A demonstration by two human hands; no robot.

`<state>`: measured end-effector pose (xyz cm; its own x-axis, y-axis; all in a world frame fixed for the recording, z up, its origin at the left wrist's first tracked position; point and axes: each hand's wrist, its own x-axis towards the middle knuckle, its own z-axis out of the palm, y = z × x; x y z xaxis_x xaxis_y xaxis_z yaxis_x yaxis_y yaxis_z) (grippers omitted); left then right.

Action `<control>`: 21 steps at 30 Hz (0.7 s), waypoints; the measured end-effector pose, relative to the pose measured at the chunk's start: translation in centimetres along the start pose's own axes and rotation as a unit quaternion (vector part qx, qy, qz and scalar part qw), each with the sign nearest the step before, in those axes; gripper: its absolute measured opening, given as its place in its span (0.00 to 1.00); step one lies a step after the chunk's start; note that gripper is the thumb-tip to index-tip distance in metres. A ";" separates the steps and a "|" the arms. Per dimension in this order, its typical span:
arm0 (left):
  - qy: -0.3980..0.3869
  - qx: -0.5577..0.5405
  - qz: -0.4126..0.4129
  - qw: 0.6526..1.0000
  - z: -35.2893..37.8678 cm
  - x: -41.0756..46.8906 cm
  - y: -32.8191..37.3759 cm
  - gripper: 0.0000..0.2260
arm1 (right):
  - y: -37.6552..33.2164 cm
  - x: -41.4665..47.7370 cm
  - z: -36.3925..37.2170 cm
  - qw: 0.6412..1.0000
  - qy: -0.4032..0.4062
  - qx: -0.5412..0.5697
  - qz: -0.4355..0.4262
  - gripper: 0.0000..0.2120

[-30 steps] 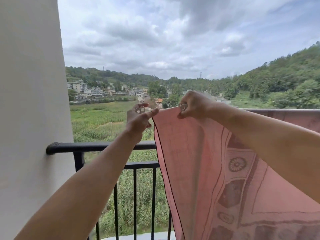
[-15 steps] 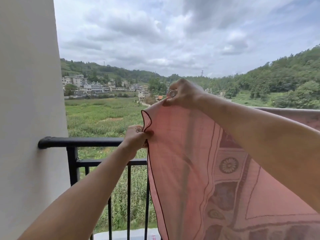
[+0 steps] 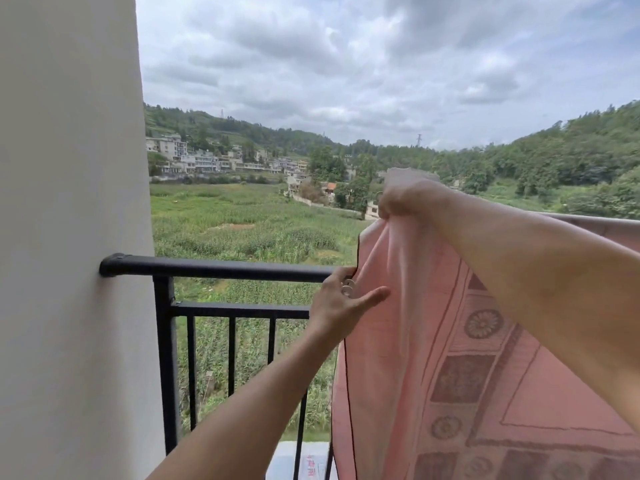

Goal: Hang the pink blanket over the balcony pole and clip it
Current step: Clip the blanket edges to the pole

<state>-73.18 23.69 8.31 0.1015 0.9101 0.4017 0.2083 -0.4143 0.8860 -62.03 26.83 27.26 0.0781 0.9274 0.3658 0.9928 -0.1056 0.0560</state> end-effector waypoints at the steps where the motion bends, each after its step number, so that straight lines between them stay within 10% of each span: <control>1: -0.014 0.024 0.000 1.000 0.3 0.1 0.1 0.28 | 0.2 0.0 -0.2 1.000 0.003 -0.016 -0.002 0.10; 4: -0.029 -0.048 -0.058 0.997 -0.9 1.4 -0.3 0.07 | 0.2 -0.8 -0.8 0.992 0.060 -0.016 -0.105 0.14; 9: -0.144 -0.153 -0.114 0.971 -5.2 3.1 -1.1 0.06 | -2.2 -4.8 -1.1 0.949 -0.002 -0.014 -0.315 0.12; 13: -0.119 -0.174 -0.109 0.971 -4.8 2.8 -1.2 0.04 | -2.6 -4.2 1.6 0.935 -0.117 -0.200 -0.269 0.07; 17: 0.228 -0.022 -0.026 0.973 -2.8 1.5 -2.6 0.12 | -2.3 -2.7 1.6 0.958 -0.155 -0.156 -0.183 0.14; 21: 0.035 -0.079 0.010 0.996 1.3 0.0 -1.8 0.34 | -2.8 -1.3 1.3 0.959 -0.211 -0.119 -0.145 0.12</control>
<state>-72.27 24.41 6.38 0.0349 0.9018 0.4307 0.0501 -0.4320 0.9005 -64.83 26.40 25.38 -0.1196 0.9875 -0.1028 0.9333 0.1471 0.3276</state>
